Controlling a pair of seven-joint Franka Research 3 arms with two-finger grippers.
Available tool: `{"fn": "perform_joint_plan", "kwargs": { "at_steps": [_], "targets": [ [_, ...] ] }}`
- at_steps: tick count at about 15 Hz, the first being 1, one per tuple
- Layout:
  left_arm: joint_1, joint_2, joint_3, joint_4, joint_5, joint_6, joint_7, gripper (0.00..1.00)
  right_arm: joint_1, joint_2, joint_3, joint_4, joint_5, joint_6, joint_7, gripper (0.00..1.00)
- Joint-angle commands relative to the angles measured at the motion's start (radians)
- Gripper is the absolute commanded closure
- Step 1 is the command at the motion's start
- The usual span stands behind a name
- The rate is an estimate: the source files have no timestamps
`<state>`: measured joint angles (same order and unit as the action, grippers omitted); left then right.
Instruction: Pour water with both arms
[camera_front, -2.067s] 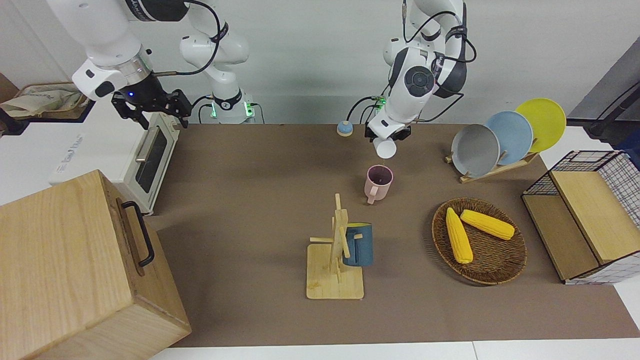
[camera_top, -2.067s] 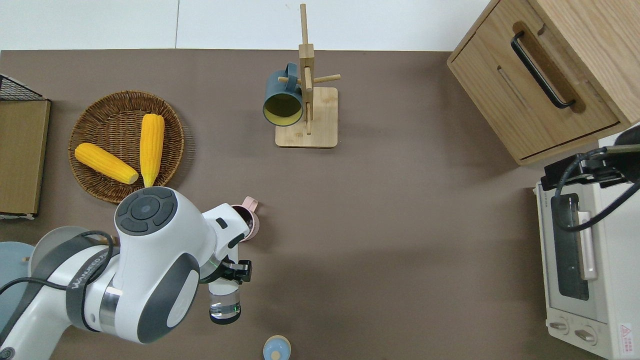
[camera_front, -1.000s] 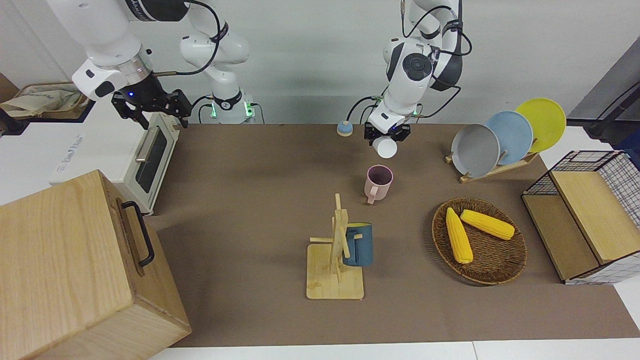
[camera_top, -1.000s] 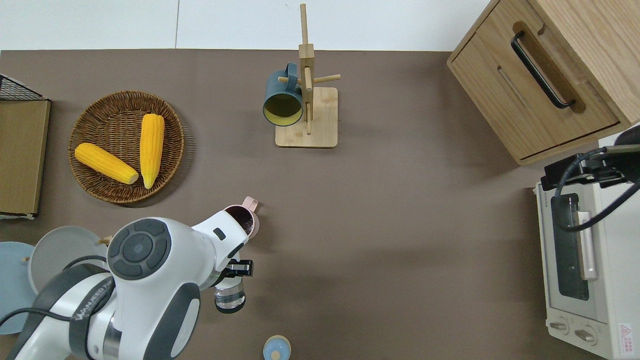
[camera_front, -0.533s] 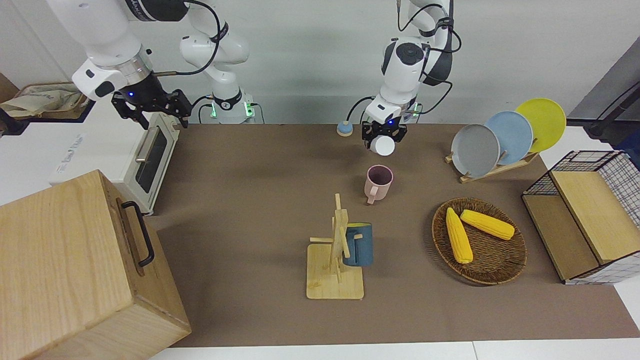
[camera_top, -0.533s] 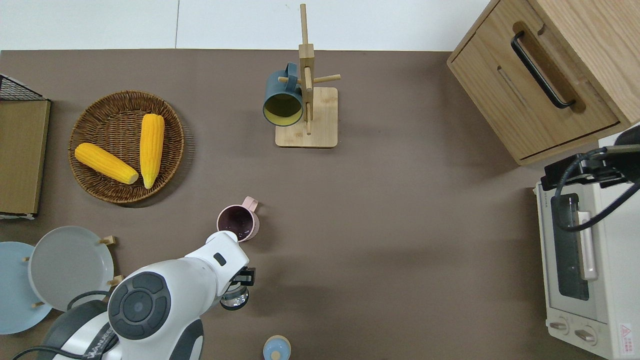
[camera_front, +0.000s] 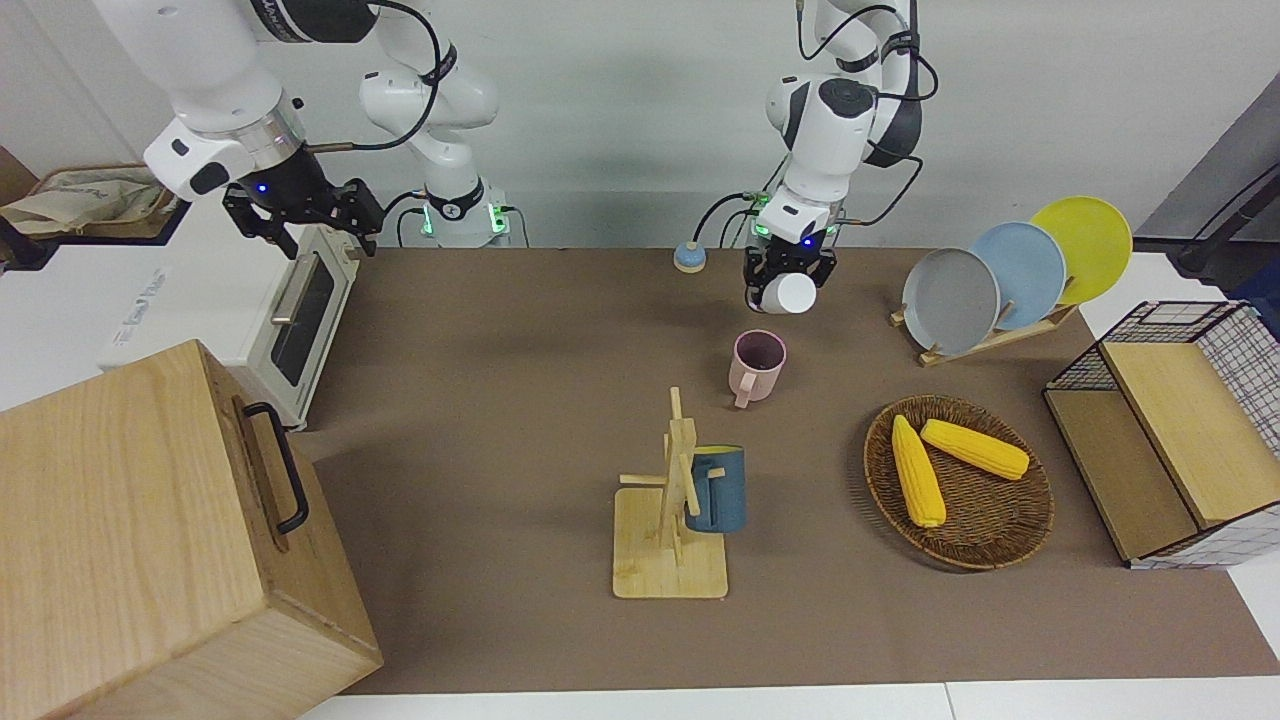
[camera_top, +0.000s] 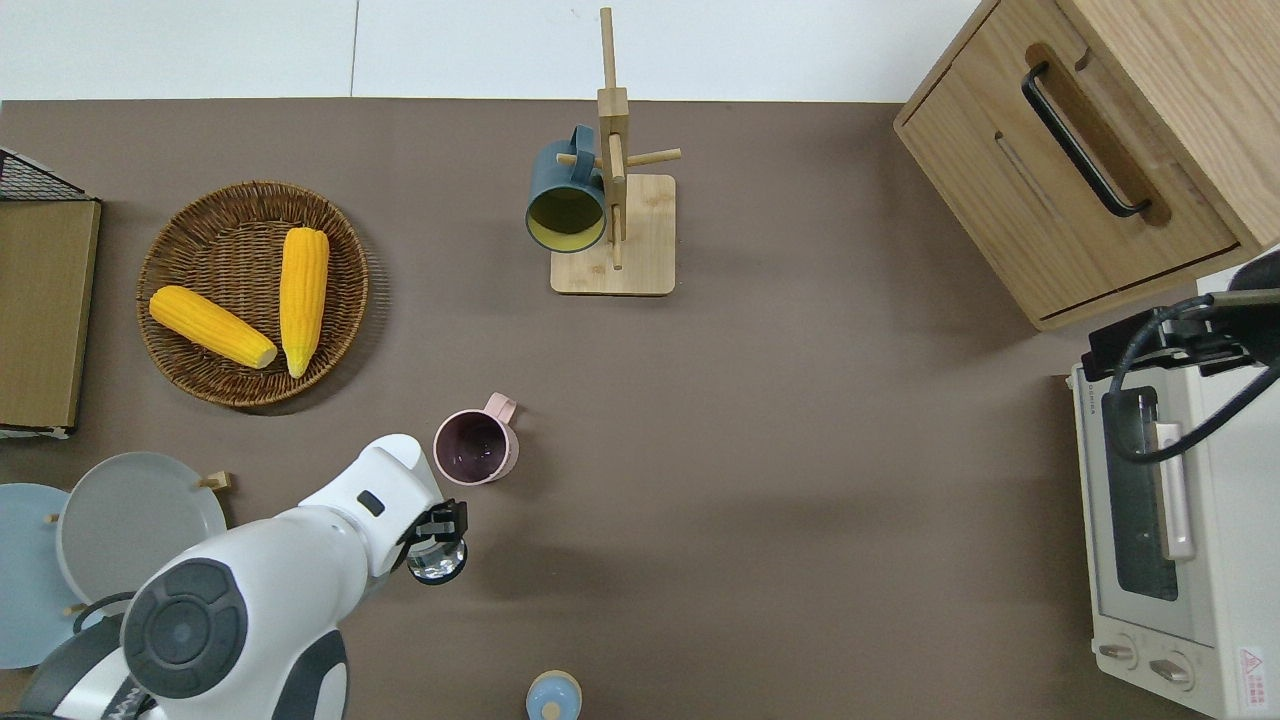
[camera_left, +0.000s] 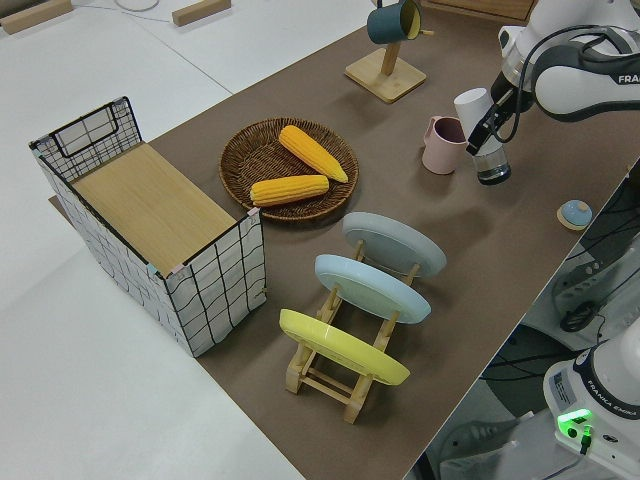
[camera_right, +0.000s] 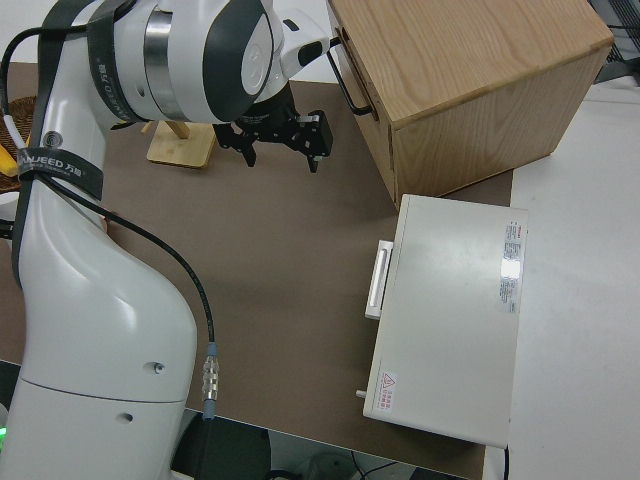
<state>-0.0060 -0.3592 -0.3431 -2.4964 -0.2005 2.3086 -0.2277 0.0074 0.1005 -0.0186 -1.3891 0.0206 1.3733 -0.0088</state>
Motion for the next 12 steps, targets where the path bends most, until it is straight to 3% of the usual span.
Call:
{"fn": "perform_joint_plan", "kwargs": {
  "at_steps": [1, 6, 12],
  "targets": [
    [0.081, -0.076, 0.003, -0.019, -0.001, 0.06, 0.025, 1.0, -0.006, -0.021, 0.003, -0.024, 0.01, 0.004, -0.019, 0.007],
    [0.273, -0.07, 0.001, 0.059, 0.0, 0.135, 0.125, 1.0, -0.006, -0.021, 0.003, -0.024, 0.01, 0.004, -0.019, 0.007],
    [0.451, 0.003, 0.003, 0.276, 0.0, 0.143, 0.212, 1.0, -0.006, -0.021, 0.003, -0.024, 0.01, 0.004, -0.019, 0.007]
  ]
}}
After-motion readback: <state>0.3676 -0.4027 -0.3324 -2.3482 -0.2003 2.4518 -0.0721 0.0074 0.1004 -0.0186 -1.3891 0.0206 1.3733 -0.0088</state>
